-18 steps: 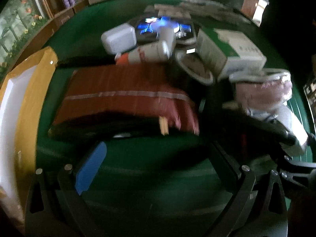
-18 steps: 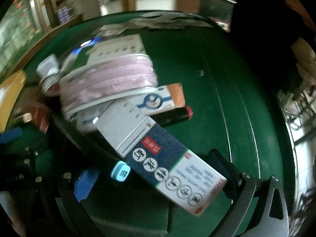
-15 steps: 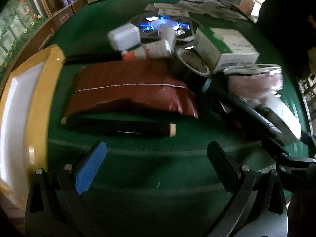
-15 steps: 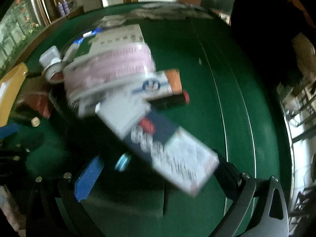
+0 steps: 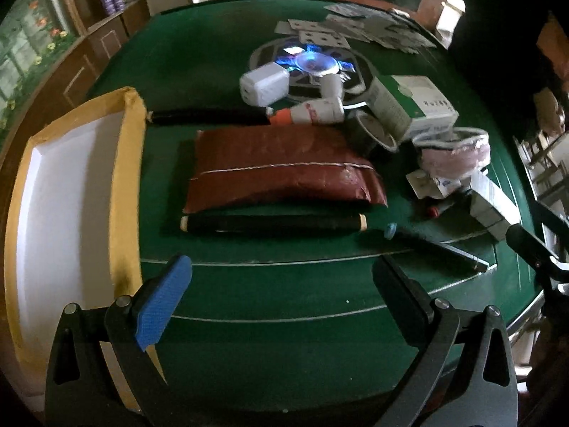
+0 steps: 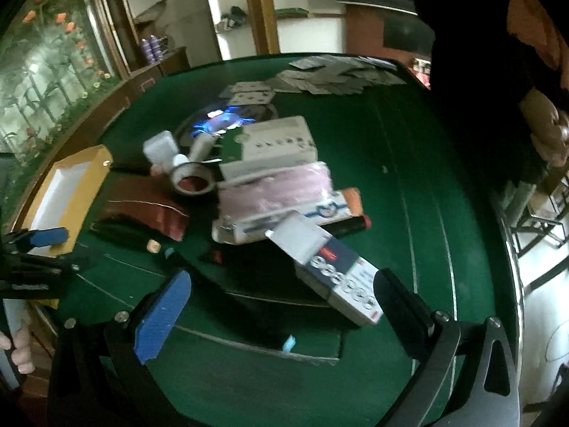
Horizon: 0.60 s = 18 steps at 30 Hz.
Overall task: Organize objects
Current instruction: 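Grasp a black marker with the right gripper while the left gripper grasps another black marker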
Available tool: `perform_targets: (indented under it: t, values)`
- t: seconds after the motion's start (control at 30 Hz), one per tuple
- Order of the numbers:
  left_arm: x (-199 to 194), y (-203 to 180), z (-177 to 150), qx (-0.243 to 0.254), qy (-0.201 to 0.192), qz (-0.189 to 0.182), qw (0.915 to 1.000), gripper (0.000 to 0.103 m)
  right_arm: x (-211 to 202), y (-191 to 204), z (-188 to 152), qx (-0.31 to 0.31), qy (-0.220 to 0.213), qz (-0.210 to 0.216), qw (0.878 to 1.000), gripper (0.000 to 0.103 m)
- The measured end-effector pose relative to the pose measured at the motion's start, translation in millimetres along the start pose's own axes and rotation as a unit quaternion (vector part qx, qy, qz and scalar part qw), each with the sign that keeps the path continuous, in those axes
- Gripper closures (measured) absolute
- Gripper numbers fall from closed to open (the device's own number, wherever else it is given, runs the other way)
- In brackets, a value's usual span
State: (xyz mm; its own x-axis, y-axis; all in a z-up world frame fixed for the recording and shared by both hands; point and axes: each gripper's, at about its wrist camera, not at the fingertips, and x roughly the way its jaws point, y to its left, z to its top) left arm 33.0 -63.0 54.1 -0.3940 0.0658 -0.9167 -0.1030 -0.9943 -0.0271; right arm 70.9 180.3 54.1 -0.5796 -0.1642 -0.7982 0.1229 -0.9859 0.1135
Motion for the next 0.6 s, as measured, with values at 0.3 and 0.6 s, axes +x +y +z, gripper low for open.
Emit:
perform_targets:
  t: [0.3,0.6]
  values:
    - [3,6,4,0.014,0.015,-0.008,0.9998,0.0,14,34,-4,-0.093,0.04,0.092,0.991,0.035]
    - [9,8,-1,0.002,0.032,-0.007,0.9994,0.0,39,71,-30,-0.212,0.116,0.136,0.961,0.056]
